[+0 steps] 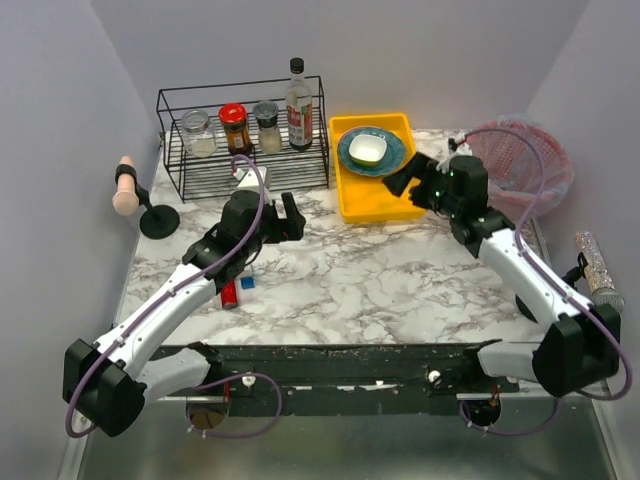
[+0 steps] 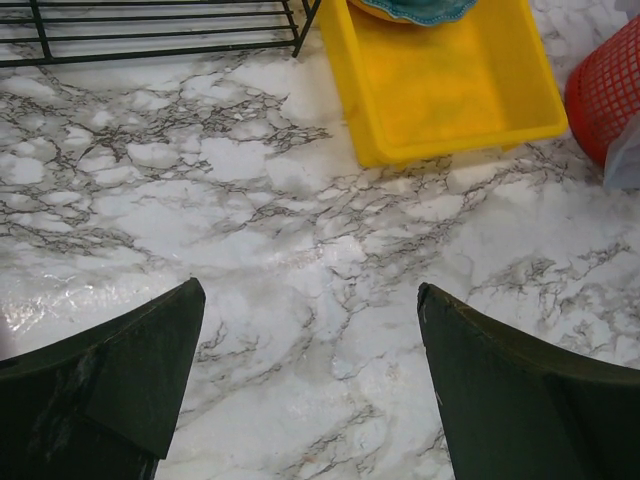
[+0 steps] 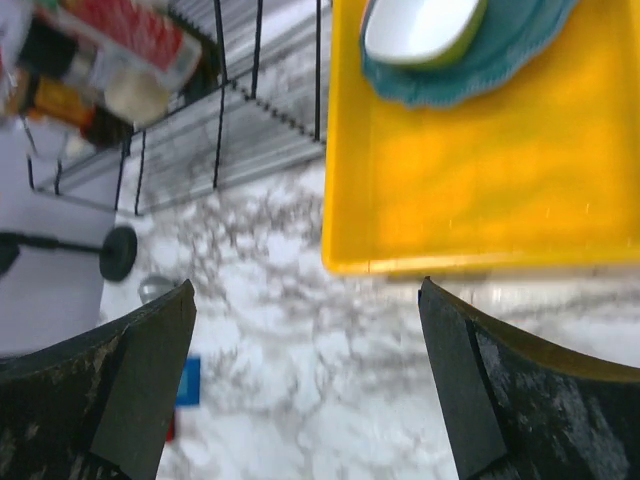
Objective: Clear the kitchen counter
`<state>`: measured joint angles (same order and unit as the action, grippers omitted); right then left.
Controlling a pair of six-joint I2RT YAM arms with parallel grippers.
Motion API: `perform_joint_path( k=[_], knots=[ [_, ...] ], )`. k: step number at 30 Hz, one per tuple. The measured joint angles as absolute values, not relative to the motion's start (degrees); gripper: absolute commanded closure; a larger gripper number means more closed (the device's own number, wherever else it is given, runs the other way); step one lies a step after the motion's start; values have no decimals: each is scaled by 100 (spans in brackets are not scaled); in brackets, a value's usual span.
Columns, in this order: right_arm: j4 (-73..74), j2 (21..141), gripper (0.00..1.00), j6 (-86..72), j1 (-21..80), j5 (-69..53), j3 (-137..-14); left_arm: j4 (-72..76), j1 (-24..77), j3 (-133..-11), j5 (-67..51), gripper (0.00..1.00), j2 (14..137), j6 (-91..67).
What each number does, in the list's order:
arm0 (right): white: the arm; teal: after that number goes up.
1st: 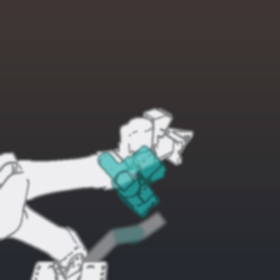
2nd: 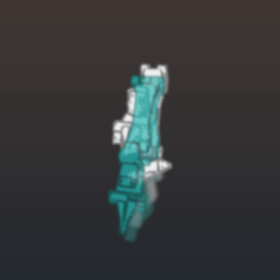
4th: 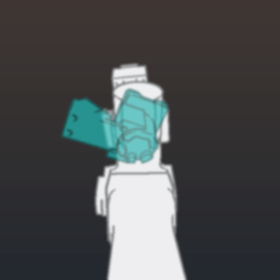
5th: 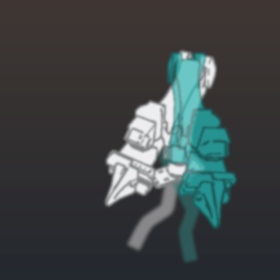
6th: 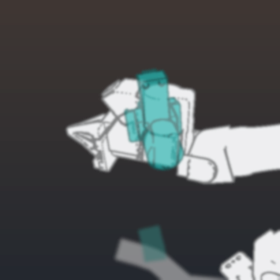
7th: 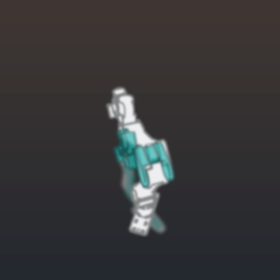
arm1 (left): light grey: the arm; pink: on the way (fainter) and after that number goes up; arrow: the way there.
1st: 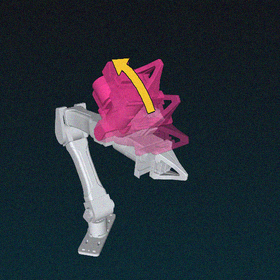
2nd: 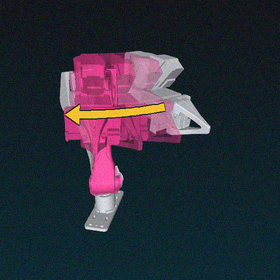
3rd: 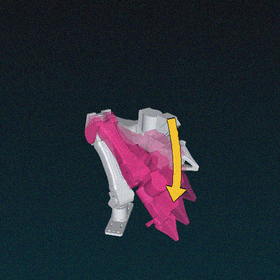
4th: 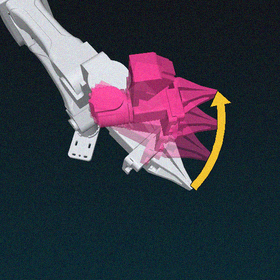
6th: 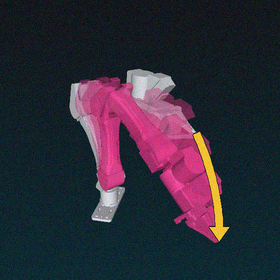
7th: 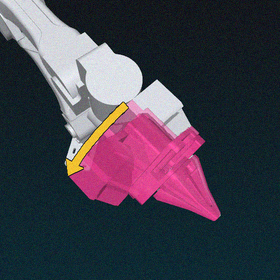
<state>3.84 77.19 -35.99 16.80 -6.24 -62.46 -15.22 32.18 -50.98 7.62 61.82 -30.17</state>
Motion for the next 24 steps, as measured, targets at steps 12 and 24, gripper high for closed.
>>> perform_joint_path(
  k=[12,24],
  knots=[
    [134,4390,0,-3533,2067,-375,-2906,-860,3159,-4423,1133,1,6097,-3225],
    [121,3221,0,-3697,2067,45,-1328,-792,3155,-3828,1406,1,5496,-3450]
  ],
)
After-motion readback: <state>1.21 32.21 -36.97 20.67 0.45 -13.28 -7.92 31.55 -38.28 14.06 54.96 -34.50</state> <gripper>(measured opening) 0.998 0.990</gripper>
